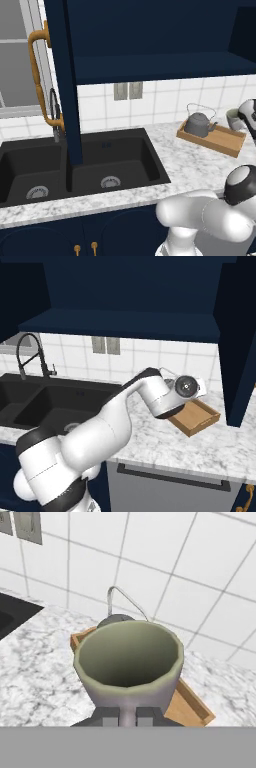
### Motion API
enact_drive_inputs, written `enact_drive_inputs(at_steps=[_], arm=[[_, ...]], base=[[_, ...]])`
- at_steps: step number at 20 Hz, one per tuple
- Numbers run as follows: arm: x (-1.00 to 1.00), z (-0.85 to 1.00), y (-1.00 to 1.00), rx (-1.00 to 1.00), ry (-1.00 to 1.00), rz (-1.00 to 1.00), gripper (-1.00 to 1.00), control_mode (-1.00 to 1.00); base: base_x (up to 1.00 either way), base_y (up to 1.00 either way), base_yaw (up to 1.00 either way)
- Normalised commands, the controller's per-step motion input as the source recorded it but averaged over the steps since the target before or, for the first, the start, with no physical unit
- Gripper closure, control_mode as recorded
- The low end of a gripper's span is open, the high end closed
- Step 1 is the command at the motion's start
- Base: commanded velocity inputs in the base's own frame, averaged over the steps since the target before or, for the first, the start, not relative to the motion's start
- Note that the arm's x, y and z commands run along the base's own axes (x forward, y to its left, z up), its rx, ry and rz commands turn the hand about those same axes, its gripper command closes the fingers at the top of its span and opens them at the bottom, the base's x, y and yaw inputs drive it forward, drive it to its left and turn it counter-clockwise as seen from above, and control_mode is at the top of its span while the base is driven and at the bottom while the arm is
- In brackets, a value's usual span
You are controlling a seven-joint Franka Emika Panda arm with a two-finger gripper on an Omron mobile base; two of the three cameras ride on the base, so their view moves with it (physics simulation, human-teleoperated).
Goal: Pick the kettle from the counter and place it on the tray. Then pick the mug from the cabinet and place it on the tray. Then close the cabinet doors.
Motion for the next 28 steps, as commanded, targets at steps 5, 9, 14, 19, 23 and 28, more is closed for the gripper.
enact_drive_inputs(at_steps=[5,9,14,19,23,28], arm=[[0.26,-0.24,-0.01,0.01,0.00,0.07,1.00,-1.00],[0.36,-0.28,-0.03,0.00,0.02,0.04,1.00,-1.00],[0.19,-0.31,-0.19,0.03,0.15,0.04,1.00,-1.00],[0.21,-0.23,-0.34,0.07,0.09,0.05,1.00,-1.00],[0.13,-0.34,-0.24,0.01,0.03,0.05,1.00,-1.00],[0.09,-0.32,-0.28,0.02,0.00,0.05,1.00,-1.00]], base=[[0.00,0.00,0.00],[0.00,0.00,0.00],[0.00,0.00,0.00],[0.00,0.00,0.00],[0.00,0.00,0.00],[0.00,0.00,0.00]])
